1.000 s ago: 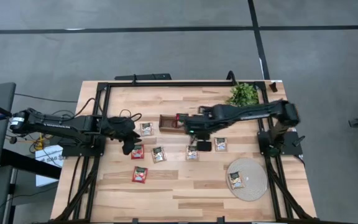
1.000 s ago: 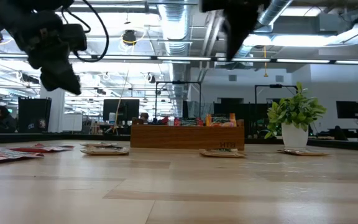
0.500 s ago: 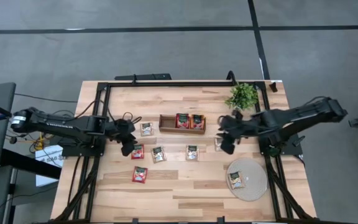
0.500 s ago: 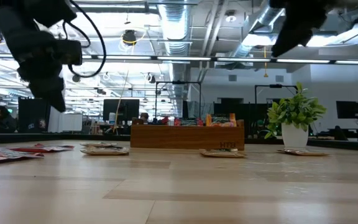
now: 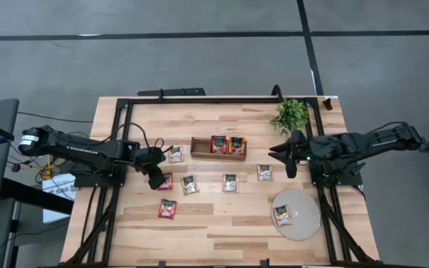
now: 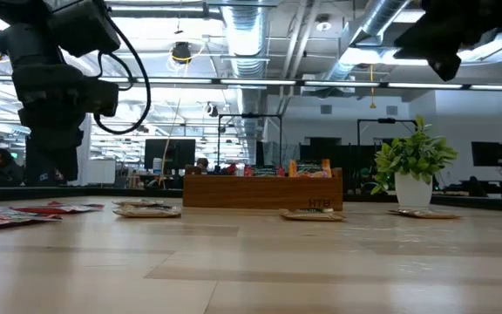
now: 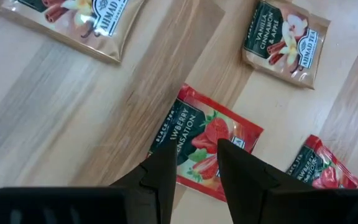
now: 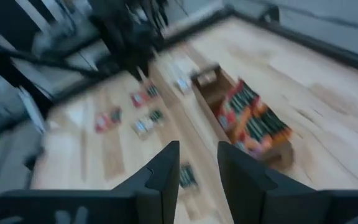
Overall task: Pick & Place Tea
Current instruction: Put the red tea bag into the middle section of the wooden organizer
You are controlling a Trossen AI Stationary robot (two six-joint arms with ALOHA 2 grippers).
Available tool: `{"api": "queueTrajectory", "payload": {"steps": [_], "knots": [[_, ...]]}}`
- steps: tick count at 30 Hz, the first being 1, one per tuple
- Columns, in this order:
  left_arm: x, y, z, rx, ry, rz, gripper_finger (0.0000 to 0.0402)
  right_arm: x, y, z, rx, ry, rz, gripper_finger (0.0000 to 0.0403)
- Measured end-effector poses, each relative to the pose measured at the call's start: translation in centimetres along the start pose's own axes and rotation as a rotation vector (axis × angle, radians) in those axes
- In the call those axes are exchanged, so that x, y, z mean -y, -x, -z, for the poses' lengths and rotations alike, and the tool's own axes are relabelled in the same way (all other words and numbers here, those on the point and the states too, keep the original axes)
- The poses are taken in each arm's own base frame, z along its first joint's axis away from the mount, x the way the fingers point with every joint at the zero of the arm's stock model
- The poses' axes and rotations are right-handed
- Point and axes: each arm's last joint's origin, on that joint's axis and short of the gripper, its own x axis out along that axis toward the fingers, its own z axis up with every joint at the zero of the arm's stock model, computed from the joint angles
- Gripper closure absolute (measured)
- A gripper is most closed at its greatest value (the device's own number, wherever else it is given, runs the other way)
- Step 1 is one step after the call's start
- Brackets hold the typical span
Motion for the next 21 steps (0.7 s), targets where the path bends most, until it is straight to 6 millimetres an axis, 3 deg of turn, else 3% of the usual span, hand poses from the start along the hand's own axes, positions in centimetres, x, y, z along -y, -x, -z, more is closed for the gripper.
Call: {"api": "queueTrajectory", "payload": {"steps": [10, 21], "knots": [[-0.2, -1.1, 0.2, -0.074, -0.021, -0.039, 0.0295, 0.7, -0.3, 2.1, 0.097, -0.032, -0.071, 0.0301], [-0.6, -2.0, 0.1, -0.053, -0.030, -0.173, 0.0295, 0.8, -0.7, 2.6, 0.110, -0.058, -0.081, 0.0301]]}}
